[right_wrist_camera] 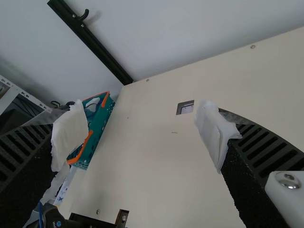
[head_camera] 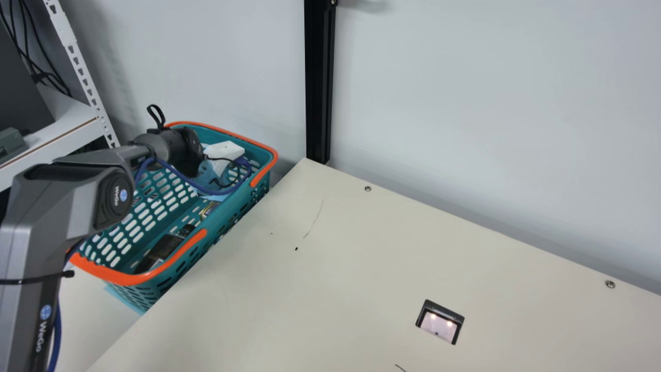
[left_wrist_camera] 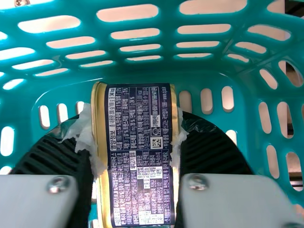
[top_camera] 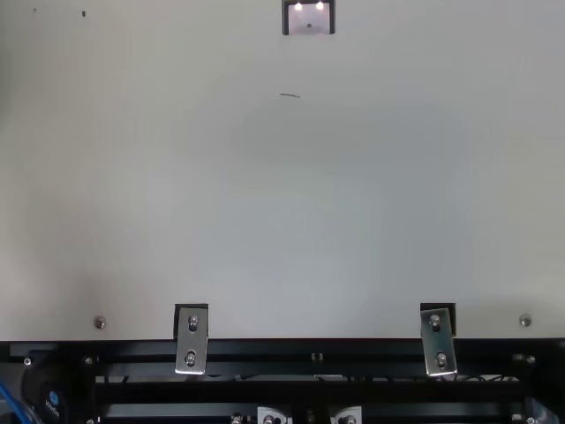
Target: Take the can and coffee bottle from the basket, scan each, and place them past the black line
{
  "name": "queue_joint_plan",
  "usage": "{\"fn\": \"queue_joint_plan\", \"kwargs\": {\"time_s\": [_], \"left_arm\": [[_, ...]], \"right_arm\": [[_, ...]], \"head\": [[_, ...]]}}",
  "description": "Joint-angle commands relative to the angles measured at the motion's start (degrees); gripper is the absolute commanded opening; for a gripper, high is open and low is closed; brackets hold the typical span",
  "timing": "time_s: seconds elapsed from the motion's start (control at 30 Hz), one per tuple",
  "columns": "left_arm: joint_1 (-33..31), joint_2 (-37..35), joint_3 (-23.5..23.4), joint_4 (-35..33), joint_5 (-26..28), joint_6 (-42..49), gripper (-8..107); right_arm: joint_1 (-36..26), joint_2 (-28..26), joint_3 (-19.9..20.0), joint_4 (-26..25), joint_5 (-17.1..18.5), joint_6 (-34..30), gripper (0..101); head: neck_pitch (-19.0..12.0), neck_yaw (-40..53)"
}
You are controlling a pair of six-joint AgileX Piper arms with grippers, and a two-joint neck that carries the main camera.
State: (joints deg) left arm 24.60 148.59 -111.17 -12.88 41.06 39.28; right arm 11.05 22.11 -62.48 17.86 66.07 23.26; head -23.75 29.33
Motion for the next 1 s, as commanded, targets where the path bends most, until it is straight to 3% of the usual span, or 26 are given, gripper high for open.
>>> {"fn": "queue_joint_plan", "kwargs": {"time_s": [0.0,0.23,0.47,0.7,0.97], "left_arm": [[0.2,-1.6,1.8,-1.5,-1.1,1.3,10],[1.8,-14.0,15.0,-6.5,-7.9,7.4,10],[4.8,-31.1,28.5,-16.7,-12.7,15.1,10],[7.6,-47.4,37.5,-30.3,-12.4,18.4,10],[9.1,-64.5,46.2,-38.5,-8.7,9.8,10]], "right_arm": [[0.0,0.0,0.0,0.0,0.0,0.0,101],[0.0,0.0,0.0,0.0,0.0,0.0,101],[0.0,0.0,0.0,0.0,0.0,0.0,101],[0.0,0.0,0.0,0.0,0.0,0.0,101],[0.0,0.0,0.0,0.0,0.0,0.0,101]], "head": [[-1.1,1.1],[-1.1,1.1],[-1.1,1.1],[-1.1,1.1],[-1.1,1.1]]}}
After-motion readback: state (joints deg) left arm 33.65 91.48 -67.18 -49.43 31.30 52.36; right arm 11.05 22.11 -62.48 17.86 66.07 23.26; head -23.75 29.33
